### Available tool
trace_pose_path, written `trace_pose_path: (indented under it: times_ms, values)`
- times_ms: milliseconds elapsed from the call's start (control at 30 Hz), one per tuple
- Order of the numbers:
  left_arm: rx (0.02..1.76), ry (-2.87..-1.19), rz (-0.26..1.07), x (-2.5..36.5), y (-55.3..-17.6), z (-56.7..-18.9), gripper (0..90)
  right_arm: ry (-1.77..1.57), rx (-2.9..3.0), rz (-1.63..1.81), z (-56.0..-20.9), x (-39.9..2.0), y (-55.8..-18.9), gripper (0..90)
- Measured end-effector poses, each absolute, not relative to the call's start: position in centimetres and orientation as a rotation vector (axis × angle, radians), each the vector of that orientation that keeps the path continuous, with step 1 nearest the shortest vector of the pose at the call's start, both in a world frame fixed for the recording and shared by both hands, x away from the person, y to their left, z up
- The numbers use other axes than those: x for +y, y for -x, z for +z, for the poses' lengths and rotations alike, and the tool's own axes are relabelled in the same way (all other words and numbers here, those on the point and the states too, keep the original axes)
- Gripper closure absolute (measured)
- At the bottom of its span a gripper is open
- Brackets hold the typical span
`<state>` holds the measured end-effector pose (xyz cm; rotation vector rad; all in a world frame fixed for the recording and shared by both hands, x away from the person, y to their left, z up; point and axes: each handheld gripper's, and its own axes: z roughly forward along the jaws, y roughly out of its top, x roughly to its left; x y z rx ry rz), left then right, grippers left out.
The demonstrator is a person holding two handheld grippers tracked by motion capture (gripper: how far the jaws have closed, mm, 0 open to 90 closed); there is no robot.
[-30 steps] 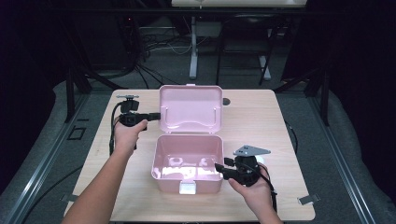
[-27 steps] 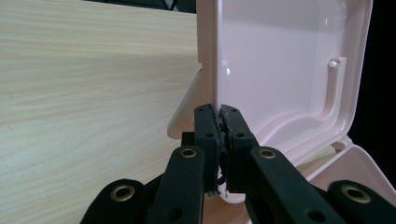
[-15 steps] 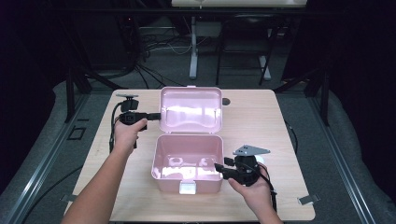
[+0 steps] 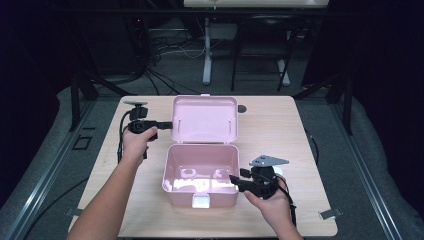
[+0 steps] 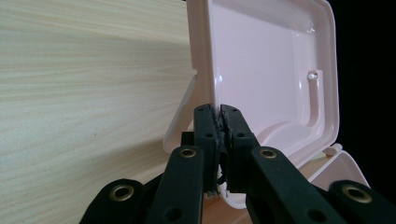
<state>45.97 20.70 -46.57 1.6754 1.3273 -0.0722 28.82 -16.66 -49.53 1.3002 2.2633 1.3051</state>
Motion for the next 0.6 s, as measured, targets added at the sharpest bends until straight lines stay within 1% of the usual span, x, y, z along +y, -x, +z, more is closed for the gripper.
trace_pose_path:
  times_ms: [267,600]
  values:
    - [1.335,-1.661,-0.089,20.78,-46.07,-46.77,86.5,-1.289,2.266,1.248,-49.81,-16.26,-28.79,55.5]
    - [1.357,-1.659,-0.089,20.67,-46.16,-46.99,86.5,-1.292,2.267,1.260,-49.87,-16.33,-28.86,55.3]
